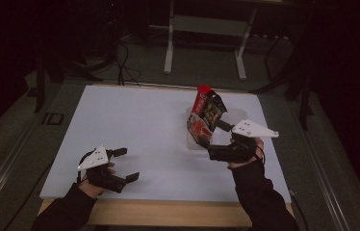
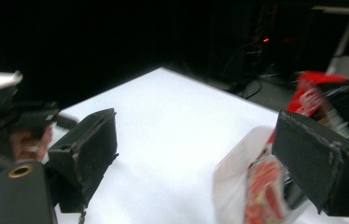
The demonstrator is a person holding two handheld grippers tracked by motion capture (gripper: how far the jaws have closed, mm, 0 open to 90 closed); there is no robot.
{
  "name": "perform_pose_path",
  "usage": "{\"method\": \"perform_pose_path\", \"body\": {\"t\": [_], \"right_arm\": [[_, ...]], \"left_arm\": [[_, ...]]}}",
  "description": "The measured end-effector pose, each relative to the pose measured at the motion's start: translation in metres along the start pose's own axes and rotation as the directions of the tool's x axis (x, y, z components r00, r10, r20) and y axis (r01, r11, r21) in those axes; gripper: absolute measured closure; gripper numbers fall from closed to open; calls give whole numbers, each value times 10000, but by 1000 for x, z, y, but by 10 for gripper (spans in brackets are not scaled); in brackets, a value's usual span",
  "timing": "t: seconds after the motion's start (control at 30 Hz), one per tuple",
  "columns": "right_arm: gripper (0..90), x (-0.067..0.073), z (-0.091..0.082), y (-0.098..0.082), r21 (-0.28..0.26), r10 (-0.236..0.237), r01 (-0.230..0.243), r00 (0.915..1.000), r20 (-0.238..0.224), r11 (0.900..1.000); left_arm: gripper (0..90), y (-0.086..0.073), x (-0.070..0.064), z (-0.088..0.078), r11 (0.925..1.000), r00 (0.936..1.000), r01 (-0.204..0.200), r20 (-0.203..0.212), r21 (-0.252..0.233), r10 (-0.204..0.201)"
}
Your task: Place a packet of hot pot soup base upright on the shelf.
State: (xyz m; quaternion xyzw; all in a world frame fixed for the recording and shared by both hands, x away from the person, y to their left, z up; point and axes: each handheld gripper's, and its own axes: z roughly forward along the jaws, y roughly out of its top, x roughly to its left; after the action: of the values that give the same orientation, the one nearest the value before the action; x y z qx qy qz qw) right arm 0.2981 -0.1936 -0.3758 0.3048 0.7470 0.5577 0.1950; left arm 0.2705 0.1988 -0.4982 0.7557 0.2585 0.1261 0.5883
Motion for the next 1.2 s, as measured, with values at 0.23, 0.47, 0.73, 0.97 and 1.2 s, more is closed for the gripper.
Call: {"method": "perform_pose_path", "body": {"t": [0.23, 0.47, 0.73, 0.97, 1.2], "right_arm": [[134, 0, 8, -32, 332, -113, 131, 9984, -552, 9994], [140, -3, 13, -57, 621, -322, 375, 9959, -844, 9974], [143, -7, 15, -72, 1114, -369, 507, 9918, -1224, 9925], [142, -13, 14, -84, 1357, -453, 625, 9909, -1269, 9888], [142, -15, 10, -92, 1521, -571, 786, 9883, -1412, 9852]], "left_arm": [[2, 0, 0, 0, 10000, 10000, -17, 11, -4, 17], [3, 0, 0, -1, 10000, 10000, -1, 65, -34, 1], [3, -1, -2, 1, 9996, 9998, -219, 42, 151, 218], [2, -2, -2, 1, 9995, 9997, -239, 57, 196, 237], [2, -3, -2, 3, 9993, 9996, -269, 64, 241, 267]]}}
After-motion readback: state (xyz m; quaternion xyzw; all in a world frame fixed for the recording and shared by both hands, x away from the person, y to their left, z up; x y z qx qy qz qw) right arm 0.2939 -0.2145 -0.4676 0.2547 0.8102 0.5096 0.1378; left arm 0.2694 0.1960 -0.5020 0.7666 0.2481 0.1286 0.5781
